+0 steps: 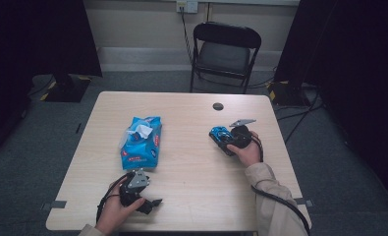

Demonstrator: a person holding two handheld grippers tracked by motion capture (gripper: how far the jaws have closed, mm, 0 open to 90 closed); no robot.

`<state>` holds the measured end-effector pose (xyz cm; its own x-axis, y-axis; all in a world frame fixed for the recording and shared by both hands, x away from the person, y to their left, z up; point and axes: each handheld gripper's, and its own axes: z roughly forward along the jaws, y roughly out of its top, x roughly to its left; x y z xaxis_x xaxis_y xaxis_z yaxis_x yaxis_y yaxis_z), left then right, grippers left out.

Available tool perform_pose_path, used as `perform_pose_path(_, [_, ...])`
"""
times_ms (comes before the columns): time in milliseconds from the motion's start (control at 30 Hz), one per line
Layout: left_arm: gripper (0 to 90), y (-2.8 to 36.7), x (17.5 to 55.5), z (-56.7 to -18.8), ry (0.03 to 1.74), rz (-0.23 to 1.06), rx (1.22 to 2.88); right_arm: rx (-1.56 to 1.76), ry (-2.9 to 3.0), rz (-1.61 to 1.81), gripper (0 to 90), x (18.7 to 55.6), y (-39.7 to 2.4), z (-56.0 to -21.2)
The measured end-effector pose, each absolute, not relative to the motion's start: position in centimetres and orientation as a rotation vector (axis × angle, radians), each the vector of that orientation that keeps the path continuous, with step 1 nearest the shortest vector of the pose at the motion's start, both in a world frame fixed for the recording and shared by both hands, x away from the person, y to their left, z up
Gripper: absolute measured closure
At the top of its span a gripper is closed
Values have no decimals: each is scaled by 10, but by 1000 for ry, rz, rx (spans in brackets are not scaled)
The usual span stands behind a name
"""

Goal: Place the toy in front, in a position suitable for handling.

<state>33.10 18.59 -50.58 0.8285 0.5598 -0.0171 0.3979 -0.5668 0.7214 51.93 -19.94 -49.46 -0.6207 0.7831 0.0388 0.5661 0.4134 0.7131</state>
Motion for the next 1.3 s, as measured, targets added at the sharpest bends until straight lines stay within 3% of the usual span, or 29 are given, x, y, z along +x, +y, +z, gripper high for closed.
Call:
perform_pose_path(300, [46, 186, 331, -506, 697, 274, 2246, 1187, 2377, 1009, 193, 520, -197, -499])
perform_pose_path(367, [46, 186, 331, -506, 697, 274, 2247, 1210, 2362, 1001, 263, 519, -198, -498])
perform_pose_path(533, [46, 186, 331, -506, 697, 274, 2246, 1199, 2346, 999, 277, 517, -200, -498])
perform_pose_path(1300, [46, 186, 331, -506, 699, 270, 2246, 1163, 2312, 963, 279, 507, -210, -489])
